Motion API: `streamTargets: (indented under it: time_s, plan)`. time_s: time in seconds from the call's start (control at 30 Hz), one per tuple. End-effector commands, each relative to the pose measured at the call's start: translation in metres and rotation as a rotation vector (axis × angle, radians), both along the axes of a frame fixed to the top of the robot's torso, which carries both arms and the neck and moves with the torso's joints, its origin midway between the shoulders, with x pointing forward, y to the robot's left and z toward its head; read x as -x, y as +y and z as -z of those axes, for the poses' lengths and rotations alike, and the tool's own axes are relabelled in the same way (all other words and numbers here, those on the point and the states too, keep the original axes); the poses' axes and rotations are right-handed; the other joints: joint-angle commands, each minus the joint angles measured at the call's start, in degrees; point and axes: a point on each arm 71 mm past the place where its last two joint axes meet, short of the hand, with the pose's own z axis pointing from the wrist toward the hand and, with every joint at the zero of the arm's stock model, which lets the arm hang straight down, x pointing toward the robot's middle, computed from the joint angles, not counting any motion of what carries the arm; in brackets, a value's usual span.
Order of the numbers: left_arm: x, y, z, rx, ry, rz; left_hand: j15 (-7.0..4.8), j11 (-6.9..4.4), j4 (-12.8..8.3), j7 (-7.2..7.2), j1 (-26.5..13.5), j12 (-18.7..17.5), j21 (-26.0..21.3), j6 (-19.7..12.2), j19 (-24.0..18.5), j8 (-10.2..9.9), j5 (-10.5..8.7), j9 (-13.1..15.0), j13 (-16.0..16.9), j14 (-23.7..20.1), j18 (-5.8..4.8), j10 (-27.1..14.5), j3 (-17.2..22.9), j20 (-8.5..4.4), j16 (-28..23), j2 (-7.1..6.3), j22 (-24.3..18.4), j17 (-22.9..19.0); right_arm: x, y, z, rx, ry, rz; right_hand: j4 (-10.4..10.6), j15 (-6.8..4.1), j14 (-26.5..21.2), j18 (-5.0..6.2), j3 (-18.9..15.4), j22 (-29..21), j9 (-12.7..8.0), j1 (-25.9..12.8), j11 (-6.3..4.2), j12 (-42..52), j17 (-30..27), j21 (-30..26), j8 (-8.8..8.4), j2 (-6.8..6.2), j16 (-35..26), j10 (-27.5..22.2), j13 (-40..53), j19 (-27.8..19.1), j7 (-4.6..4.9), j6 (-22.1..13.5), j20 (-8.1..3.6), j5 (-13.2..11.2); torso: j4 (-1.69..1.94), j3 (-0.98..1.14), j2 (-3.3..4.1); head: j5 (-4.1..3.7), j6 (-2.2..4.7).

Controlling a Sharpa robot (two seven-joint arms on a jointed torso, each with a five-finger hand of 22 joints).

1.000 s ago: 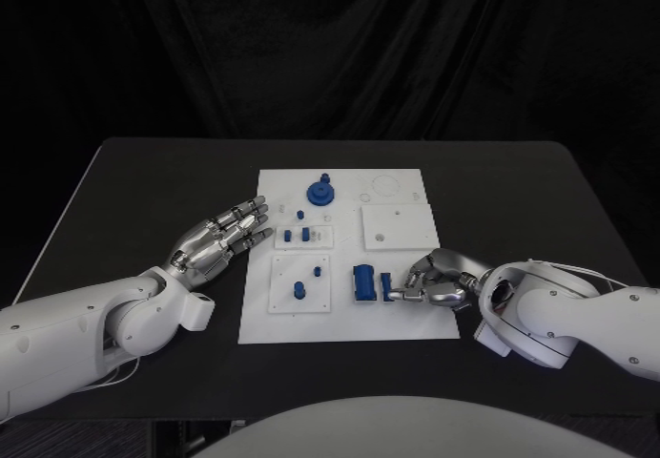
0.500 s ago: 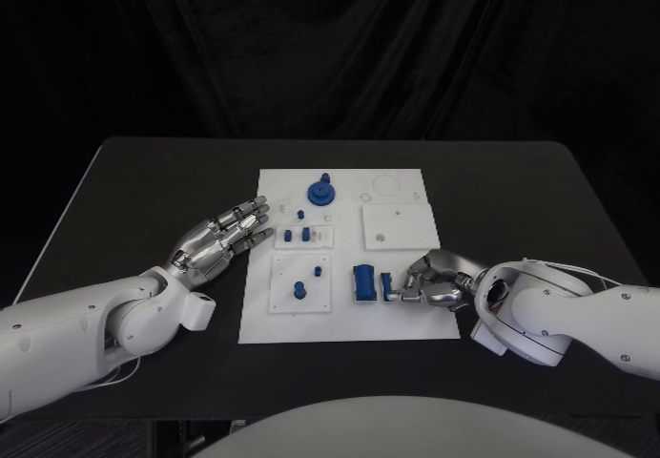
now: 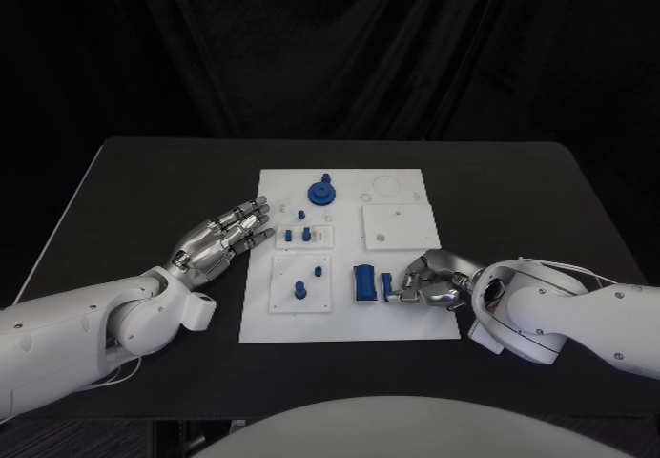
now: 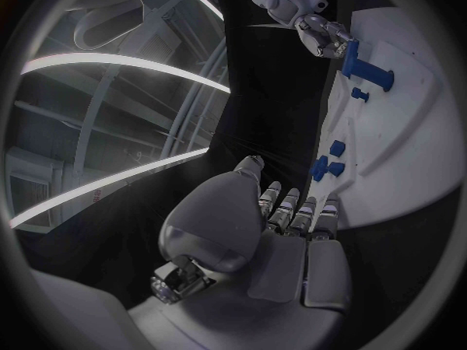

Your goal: Assemble the parts on the task board

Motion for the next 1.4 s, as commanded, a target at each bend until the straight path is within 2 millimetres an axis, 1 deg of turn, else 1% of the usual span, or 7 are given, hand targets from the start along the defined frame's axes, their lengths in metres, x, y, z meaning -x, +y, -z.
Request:
streamTargets:
  time_s: [0.03,0.73,0.93,1.23,1.33,1.37,1.4]
  plan:
    - [0.001,-0.001,-0.003,0.043,-0.044,0.000,0.52,0.23,0.1,0.16,-0.4,0.2,0.3,0.0,-0.1,0.4,0.30,0.1,0.0,0.0,-0.63,-0.1,0.4,0.41,0.4,-0.22,0.1,0.1,0.001,-0.001,0.003,0.023,0.011,-0.003,-0.6,-0.44,3.5,0.00,0.2,10.3,0.2,0.9,-0.28,0.2,0.7,-0.3,0.38,-0.14,-0.2,6.1,15.1,1.8,-0.11,0.3,-0.36,-0.8,-0.05,0.00,0.06,0.07,-0.01]
    - [0.012,0.002,-0.013,0.041,-0.073,-0.043,0.55,0.13,-0.3,0.42,-0.4,0.3,0.3,0.8,0.0,0.5,0.52,0.2,0.1,0.0,-0.67,-0.1,0.7,0.43,0.4,-0.49,0.1,0.1,-0.013,-0.011,-0.043,-0.368,-0.436,0.024,1.9,0.40,3.3,-0.25,0.1,10.6,-2.9,-1.3,0.76,0.2,-0.2,0.6,-4.48,-0.75,-0.7,6.1,15.1,2.0,1.06,-6.3,0.38,-1.6,0.00,-0.01,-0.40,0.71,-0.01]
    - [0.014,0.002,-0.019,0.035,-0.087,-0.058,0.31,0.00,-0.6,0.70,-0.4,0.5,0.3,1.4,-0.1,0.7,0.76,0.2,0.1,-0.1,-0.62,0.1,1.0,0.32,0.4,-0.64,-0.1,0.1,-0.021,-0.013,-0.047,-0.446,-0.480,0.033,4.9,1.53,0.9,1.30,3.5,8.3,-13.2,3.3,1.91,0.2,-9.6,-7.3,-12.94,-1.09,-6.1,6.1,15.1,-1.0,2.43,-5.1,1.39,2.2,-0.16,0.24,-2.27,1.62,-0.01]
    - [0.016,-0.002,-0.033,0.051,-0.132,-0.071,-1.10,-0.16,-0.9,1.83,-0.7,1.1,-0.2,2.7,-0.8,0.9,1.04,0.3,0.1,-0.4,-0.19,0.5,1.9,-0.67,0.2,-0.95,-0.7,0.0,-0.026,-0.013,-0.058,-0.710,-0.597,0.043,8.7,4.91,-12.6,5.47,11.3,-0.5,-19.7,8.7,4.94,-13.5,-33.0,-35.6,-15.69,-2.94,-22.5,-15.7,-4.6,-14.4,5.12,-7.0,4.51,13.1,-0.75,0.68,-4.28,2.86,-0.01]
    - [0.015,-0.004,-0.037,0.062,-0.171,-0.092,-2.46,-1.37,-1.3,4.14,-0.8,2.5,-0.3,5.3,-0.9,1.4,2.21,0.6,0.4,-0.1,0.02,1.9,2.8,-1.91,0.5,-1.31,-0.9,0.1,-0.028,-0.013,-0.057,-0.756,-0.590,0.043,9.7,8.66,-26.6,5.40,13.7,-5.4,-22.6,8.6,8.70,-30.7,-42.3,-48.7,-17.72,-4.41,-32.5,-42.9,-23.0,-24.8,8.40,-11.0,7.26,13.3,-1.10,0.80,-5.52,3.26,-0.01]
    - [0.015,-0.005,-0.038,0.066,-0.189,-0.101,-2.71,-1.53,-1.3,4.35,-0.8,2.9,-0.3,6.0,-0.9,1.6,2.74,0.6,0.4,0.1,0.02,2.4,2.9,-2.13,0.6,-1.44,-0.8,0.1,-0.029,-0.013,-0.057,-0.776,-0.580,0.043,10.0,12.67,-36.6,3.71,14.5,-8.2,-24.4,7.6,12.46,-37.0,-44.6,-54.5,-19.86,-4.67,-38.2,-51.5,-26.2,-32.3,11.61,-15.5,9.35,13.2,-1.21,0.88,-5.78,3.49,-0.01]
    - [0.014,-0.006,-0.039,0.070,-0.202,-0.107,-3.51,-1.66,-1.3,4.64,-0.7,4.1,-0.1,7.9,-0.7,2.0,4.08,0.8,0.6,0.6,0.08,3.9,3.2,-2.98,1.0,-1.79,-0.6,0.3,-0.029,-0.014,-0.056,-0.793,-0.572,0.043,9.8,17.17,-44.6,2.28,14.7,-12.2,-26.1,7.6,16.43,-41.1,-47.3,-60.6,-20.89,-5.03,-42.9,-56.9,-29.5,-38.7,11.76,-19.4,11.42,12.9,-1.28,0.95,-5.95,3.63,-0.01]
